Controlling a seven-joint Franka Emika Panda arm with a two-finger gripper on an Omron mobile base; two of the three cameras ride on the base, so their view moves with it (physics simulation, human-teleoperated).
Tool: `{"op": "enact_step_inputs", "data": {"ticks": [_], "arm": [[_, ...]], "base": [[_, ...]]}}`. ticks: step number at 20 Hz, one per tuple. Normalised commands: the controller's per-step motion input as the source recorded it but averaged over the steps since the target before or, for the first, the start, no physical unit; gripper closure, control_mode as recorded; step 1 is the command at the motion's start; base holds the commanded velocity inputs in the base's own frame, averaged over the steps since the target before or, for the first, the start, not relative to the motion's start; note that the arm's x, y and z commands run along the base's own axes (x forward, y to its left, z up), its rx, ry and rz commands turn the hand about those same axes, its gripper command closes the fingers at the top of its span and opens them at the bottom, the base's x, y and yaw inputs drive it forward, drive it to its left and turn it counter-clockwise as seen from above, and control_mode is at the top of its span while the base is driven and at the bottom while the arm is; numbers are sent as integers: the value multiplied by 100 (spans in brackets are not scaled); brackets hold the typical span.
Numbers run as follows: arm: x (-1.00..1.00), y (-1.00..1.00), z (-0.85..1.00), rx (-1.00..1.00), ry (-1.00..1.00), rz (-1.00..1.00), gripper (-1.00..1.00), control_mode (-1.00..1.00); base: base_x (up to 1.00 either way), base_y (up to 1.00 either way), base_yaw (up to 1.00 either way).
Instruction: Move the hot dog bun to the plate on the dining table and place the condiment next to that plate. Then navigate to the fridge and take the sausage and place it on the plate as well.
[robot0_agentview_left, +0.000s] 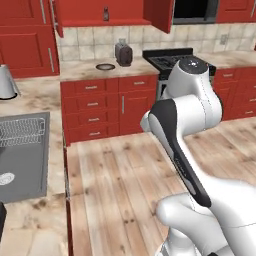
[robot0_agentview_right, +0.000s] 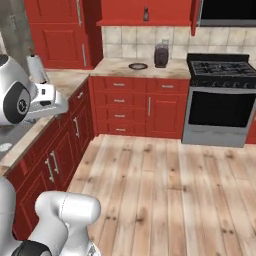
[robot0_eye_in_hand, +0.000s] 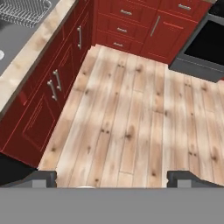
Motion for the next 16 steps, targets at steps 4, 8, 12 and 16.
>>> {"op": "enact_step_inputs", "data": {"ticks": [4, 8, 12, 16], "arm": [[0, 0, 0, 0, 0, 0, -100, 100], [0, 0, 0, 0, 0, 0, -100, 100], [0, 0, 0, 0, 0, 0, -100, 100], [0, 0, 0, 0, 0, 0, -100, 100]], "base": [[100, -12, -1], [100, -28, -2], [100, -36, -7], [100, -28, -4]]}}
